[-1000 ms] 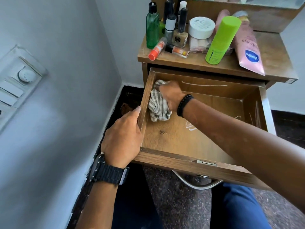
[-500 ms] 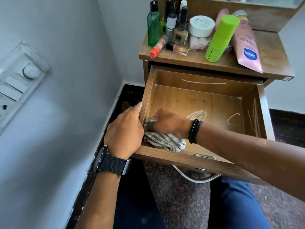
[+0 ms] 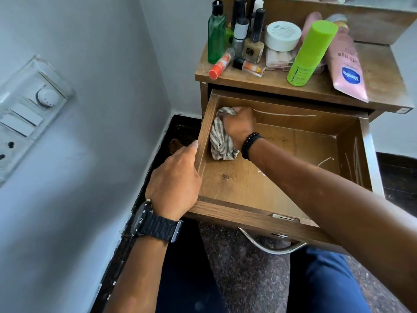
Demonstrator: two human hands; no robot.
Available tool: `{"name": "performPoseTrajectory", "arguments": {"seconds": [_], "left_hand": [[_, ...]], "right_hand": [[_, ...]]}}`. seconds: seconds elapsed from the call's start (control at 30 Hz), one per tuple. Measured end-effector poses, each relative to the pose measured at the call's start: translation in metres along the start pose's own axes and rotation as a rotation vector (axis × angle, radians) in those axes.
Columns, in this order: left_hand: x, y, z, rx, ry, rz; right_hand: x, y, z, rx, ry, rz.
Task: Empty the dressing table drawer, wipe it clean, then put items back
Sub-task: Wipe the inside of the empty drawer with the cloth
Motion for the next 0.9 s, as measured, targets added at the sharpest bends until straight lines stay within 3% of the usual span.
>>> {"name": "performPoseTrajectory", "arguments": {"seconds": [0.13, 0.3, 0.73, 0.8, 0.9], "left_hand": [[0.0, 0.001, 0.0, -0.014, -0.005, -0.006], [0.0, 0.0, 0.002, -0.005, -0.014, -0.036], [0.002, -0.01, 0.014, 0.063, -0.049, -0.057], [0.0, -0.009, 0.016, 0.07, -0.084, -0.053], [-0.001, -0.007, 0.017, 0.074, -0.08, -0.053]], "right_hand": [[-0.001, -0.004, -0.001, 0.04, 0.125, -0.027], [0.014, 0.006, -0.008, 0.015, 0.319, -0.384], [0.031, 0.098, 0.008, -0.049, 0.519, -0.862], [0.034, 0.094, 0.005, -0.046, 0.389, -0.801], [0.036, 0.065, -0.005, 0.081, 0.211, -0.354]]}}
Point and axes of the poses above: each hand's wrist, its own y-axis away from the middle knuckle, its own x-axis out of the back of the hand, z = x × y, the point moved 1 cm from there along -y, towards the middle knuckle, and after that the axes turned 7 degrees about -z, right-handed, at the moved point
